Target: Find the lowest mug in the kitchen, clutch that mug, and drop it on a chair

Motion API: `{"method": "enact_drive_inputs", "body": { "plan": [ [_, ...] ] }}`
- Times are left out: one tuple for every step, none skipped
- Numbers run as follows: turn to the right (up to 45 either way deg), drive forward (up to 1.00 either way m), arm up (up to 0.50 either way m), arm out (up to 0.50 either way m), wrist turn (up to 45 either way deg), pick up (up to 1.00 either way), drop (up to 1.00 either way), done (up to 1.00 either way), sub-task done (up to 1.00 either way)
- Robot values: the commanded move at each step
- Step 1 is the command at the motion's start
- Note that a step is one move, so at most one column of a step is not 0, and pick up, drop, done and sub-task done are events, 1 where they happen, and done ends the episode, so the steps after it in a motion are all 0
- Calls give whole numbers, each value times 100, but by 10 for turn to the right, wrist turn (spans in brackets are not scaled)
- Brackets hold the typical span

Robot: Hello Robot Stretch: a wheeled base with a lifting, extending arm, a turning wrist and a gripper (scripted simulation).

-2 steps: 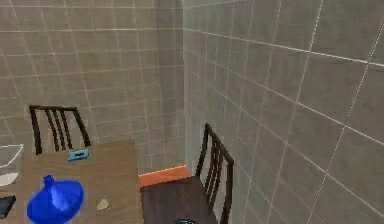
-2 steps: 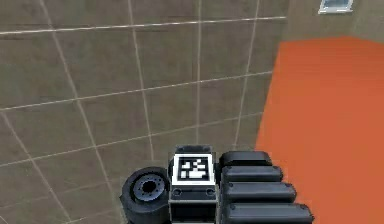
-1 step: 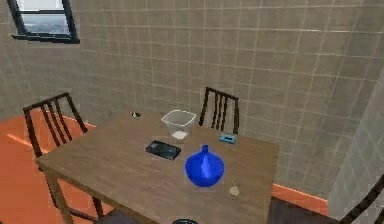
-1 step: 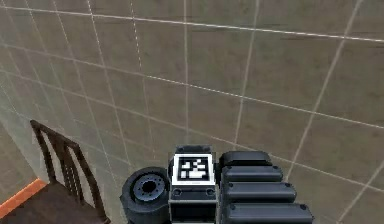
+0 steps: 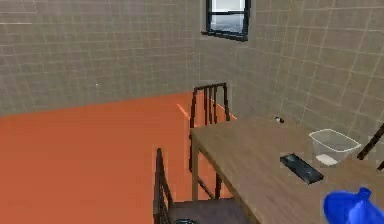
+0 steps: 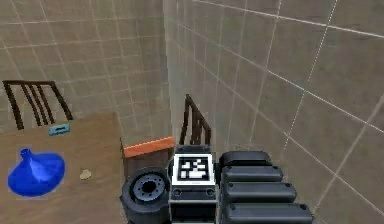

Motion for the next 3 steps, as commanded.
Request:
{"method": "enact_drive_inputs", "body": {
  "plan": [
    [-450,0,0,0,0,0,0,0,0],
    [0,35,0,0,0,0,0,0,0],
    [270,0,0,0,0,0,0,0,0]
  ]
}}
